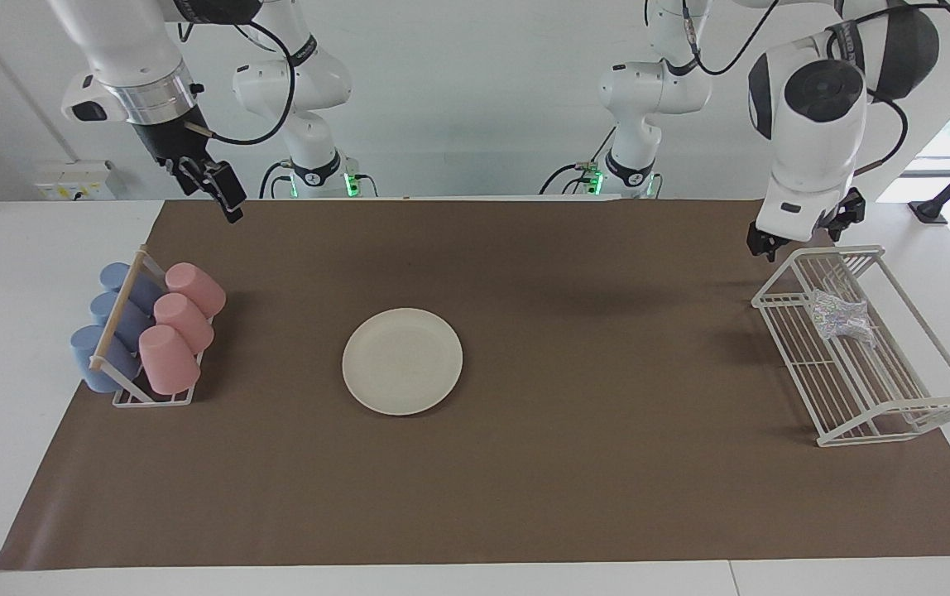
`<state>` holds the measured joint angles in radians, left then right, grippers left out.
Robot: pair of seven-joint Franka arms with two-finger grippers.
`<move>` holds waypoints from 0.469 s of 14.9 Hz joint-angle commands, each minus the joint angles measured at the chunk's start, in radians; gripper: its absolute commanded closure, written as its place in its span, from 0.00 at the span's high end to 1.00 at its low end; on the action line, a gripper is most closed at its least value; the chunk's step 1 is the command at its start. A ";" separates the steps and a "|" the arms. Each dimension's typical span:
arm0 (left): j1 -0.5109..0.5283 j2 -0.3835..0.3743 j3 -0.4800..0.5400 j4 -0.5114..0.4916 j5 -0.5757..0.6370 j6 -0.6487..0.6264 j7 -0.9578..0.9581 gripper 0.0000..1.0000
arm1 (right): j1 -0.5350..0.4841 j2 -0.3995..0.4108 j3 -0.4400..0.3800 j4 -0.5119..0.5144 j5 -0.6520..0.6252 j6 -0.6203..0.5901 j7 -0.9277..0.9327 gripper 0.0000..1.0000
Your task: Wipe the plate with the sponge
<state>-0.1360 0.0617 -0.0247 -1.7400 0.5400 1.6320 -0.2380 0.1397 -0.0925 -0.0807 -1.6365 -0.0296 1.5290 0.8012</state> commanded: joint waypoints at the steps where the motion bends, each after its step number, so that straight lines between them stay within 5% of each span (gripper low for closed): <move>1: -0.037 0.115 0.009 0.007 0.148 0.061 -0.099 1.00 | -0.003 -0.029 0.044 -0.026 -0.001 -0.015 0.307 1.00; 7: -0.036 0.246 0.011 0.019 0.420 0.066 -0.099 1.00 | -0.006 -0.036 0.059 -0.042 0.000 -0.015 0.559 1.00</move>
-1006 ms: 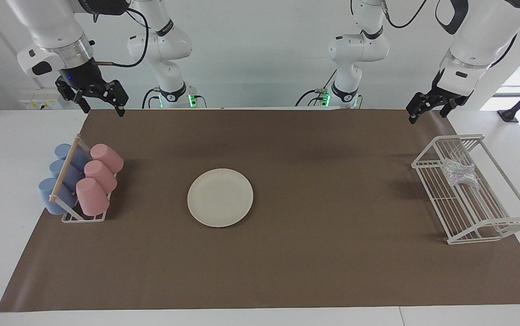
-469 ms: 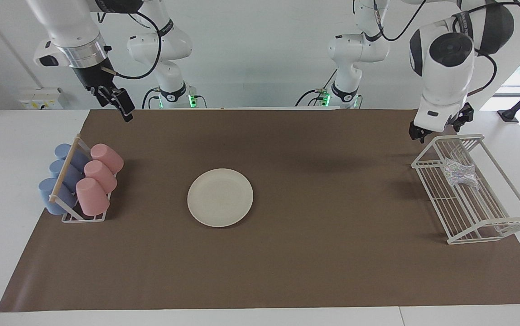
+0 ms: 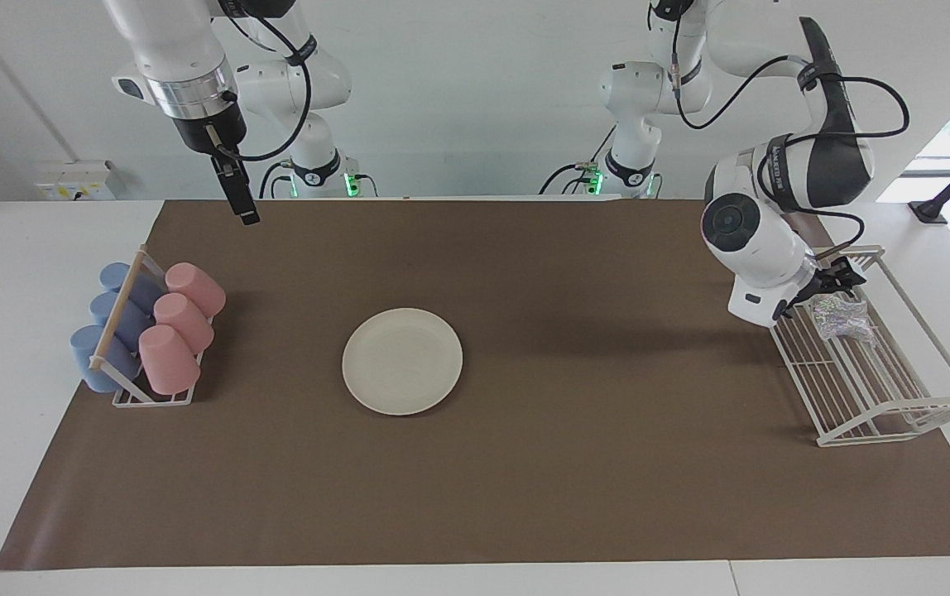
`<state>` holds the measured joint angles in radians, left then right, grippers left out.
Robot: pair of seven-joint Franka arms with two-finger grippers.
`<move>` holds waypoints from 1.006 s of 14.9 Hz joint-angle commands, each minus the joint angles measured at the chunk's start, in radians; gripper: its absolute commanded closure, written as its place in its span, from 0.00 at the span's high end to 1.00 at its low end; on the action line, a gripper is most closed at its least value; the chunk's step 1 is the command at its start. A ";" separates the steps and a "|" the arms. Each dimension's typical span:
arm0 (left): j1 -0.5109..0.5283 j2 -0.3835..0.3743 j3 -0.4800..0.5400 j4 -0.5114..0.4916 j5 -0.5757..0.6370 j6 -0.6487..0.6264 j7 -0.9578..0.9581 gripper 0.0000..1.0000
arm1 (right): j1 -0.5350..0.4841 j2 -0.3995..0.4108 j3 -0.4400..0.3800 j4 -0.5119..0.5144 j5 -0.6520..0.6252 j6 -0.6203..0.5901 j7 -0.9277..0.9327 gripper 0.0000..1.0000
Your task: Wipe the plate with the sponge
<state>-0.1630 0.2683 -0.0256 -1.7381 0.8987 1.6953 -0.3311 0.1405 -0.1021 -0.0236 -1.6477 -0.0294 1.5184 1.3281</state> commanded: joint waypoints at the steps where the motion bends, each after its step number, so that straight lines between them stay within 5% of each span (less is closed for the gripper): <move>1: -0.007 0.067 0.012 0.022 0.081 0.004 -0.015 1.00 | -0.007 -0.031 0.002 -0.034 0.002 -0.016 0.033 1.00; 5: -0.012 0.075 0.013 0.022 0.085 -0.023 -0.016 1.00 | 0.031 -0.054 0.011 -0.073 0.006 -0.024 0.118 1.00; 6: -0.010 0.075 0.013 0.022 0.086 -0.023 -0.016 0.93 | 0.048 -0.054 0.016 -0.073 0.011 -0.024 0.191 1.00; 7: -0.010 0.075 0.013 0.022 0.086 -0.023 -0.016 0.80 | 0.086 -0.053 0.017 -0.073 0.026 -0.017 0.251 0.96; 10: -0.012 0.074 0.013 0.017 0.086 -0.043 -0.017 0.00 | 0.183 -0.031 0.019 -0.070 0.080 0.042 0.396 0.88; 15: -0.009 0.072 0.012 0.019 0.085 -0.034 -0.019 0.00 | 0.185 -0.018 0.021 -0.083 0.114 0.043 0.396 1.00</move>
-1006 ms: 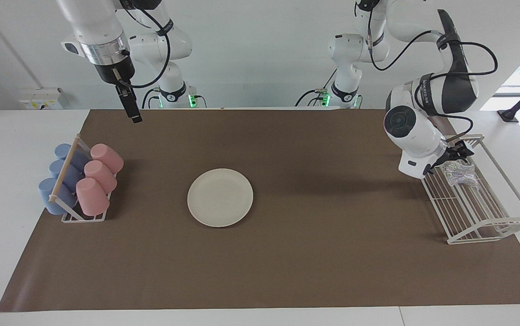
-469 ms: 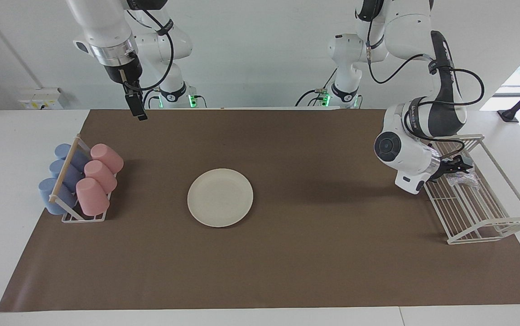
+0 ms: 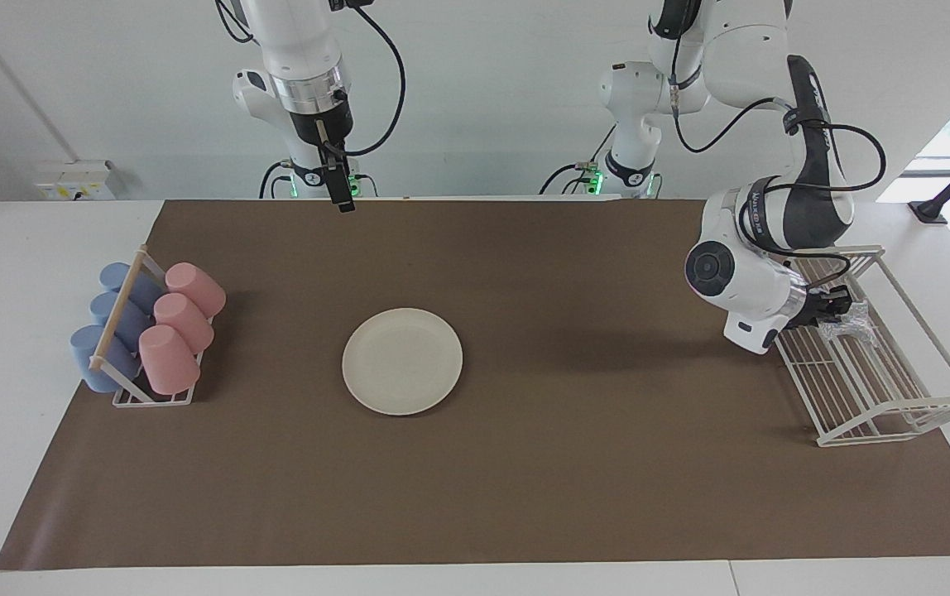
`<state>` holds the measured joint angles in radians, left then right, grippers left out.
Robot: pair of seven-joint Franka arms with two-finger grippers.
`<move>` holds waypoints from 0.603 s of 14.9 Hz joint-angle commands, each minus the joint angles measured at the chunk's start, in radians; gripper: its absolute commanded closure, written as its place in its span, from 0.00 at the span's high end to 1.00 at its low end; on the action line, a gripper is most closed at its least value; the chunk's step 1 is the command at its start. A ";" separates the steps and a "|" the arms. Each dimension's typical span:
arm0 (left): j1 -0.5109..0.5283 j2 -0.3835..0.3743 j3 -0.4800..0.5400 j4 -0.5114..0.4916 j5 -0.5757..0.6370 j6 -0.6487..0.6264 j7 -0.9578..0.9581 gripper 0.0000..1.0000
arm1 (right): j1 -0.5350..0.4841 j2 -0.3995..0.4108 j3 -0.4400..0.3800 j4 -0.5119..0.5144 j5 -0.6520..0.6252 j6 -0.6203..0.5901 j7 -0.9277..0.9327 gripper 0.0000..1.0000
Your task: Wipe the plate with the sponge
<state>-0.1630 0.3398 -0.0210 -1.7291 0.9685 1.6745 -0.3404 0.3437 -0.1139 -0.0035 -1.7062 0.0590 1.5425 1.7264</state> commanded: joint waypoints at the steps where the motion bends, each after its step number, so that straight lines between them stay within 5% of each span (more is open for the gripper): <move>1: -0.007 0.001 0.007 0.010 0.015 -0.012 -0.009 0.00 | -0.015 0.000 -0.001 -0.029 0.034 0.025 -0.001 1.00; 5: -0.004 -0.016 0.004 0.052 -0.007 -0.024 0.006 0.00 | -0.023 0.000 0.000 -0.050 0.030 0.064 -0.008 1.00; 9: -0.004 -0.080 0.006 0.181 -0.261 -0.114 0.008 0.00 | -0.012 0.002 0.005 -0.039 0.035 0.116 -0.018 1.00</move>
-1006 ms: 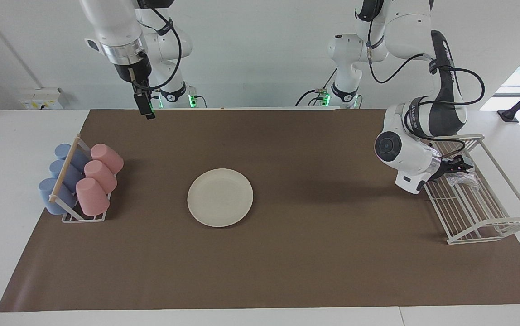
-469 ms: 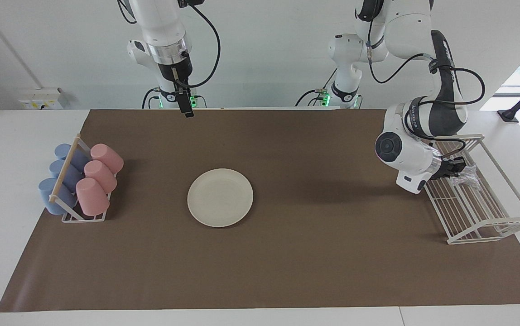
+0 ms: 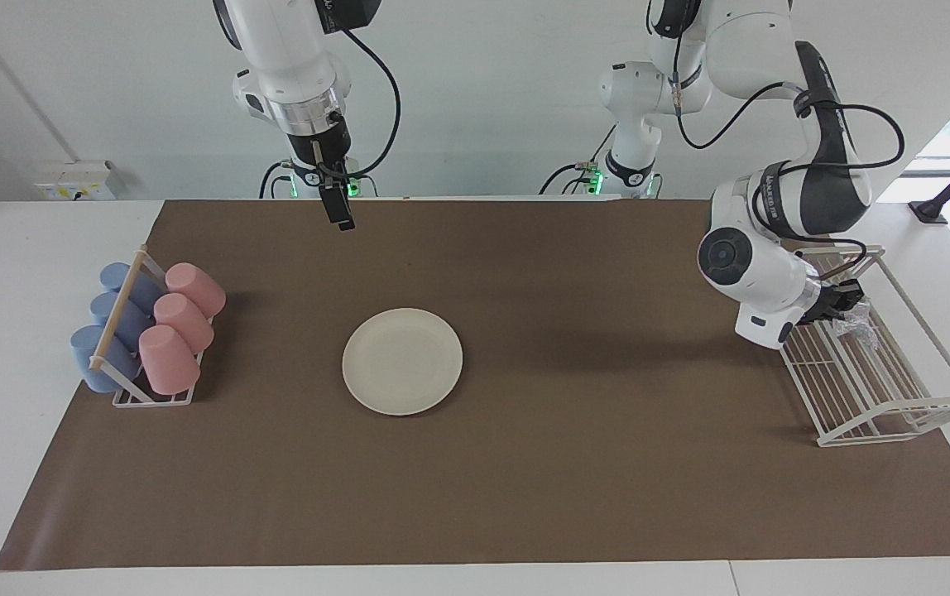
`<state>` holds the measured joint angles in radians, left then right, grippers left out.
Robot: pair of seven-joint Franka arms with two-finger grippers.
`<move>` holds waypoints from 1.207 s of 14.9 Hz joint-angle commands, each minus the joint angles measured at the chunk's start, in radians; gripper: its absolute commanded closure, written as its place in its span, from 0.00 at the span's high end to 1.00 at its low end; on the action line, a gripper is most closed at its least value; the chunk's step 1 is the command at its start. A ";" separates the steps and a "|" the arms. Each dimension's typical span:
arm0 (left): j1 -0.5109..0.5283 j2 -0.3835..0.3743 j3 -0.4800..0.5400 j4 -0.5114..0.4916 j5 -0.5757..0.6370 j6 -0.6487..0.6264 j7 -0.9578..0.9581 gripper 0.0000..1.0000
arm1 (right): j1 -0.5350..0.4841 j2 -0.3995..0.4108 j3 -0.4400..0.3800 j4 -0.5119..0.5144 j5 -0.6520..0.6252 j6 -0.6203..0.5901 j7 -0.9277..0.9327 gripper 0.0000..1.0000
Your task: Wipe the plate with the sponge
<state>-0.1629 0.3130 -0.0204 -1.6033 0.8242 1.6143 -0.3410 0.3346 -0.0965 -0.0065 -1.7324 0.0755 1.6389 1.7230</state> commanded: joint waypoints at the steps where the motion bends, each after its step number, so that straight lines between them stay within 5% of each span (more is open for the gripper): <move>1: -0.009 -0.063 0.005 0.080 -0.179 -0.088 0.008 0.00 | 0.007 -0.011 0.019 -0.007 0.039 0.042 0.001 1.00; 7: 0.017 -0.158 0.019 0.230 -0.648 -0.310 -0.004 0.00 | 0.035 -0.011 0.028 -0.016 0.046 0.095 0.202 1.00; 12: 0.137 -0.209 0.019 0.226 -1.139 -0.301 -0.073 0.00 | 0.035 -0.012 0.026 -0.015 0.043 0.075 0.236 1.00; 16: 0.186 -0.352 0.019 -0.056 -1.471 -0.170 -0.061 0.00 | 0.053 -0.015 0.029 -0.018 0.040 0.081 0.268 0.95; 18: 0.172 -0.435 0.019 -0.229 -1.577 -0.081 0.017 0.00 | 0.075 0.001 0.034 0.007 0.061 0.139 0.326 1.00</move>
<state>0.0173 0.0169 0.0008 -1.5917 -0.6615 1.4235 -0.3825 0.3939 -0.0968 0.0206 -1.7320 0.1129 1.7260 1.9885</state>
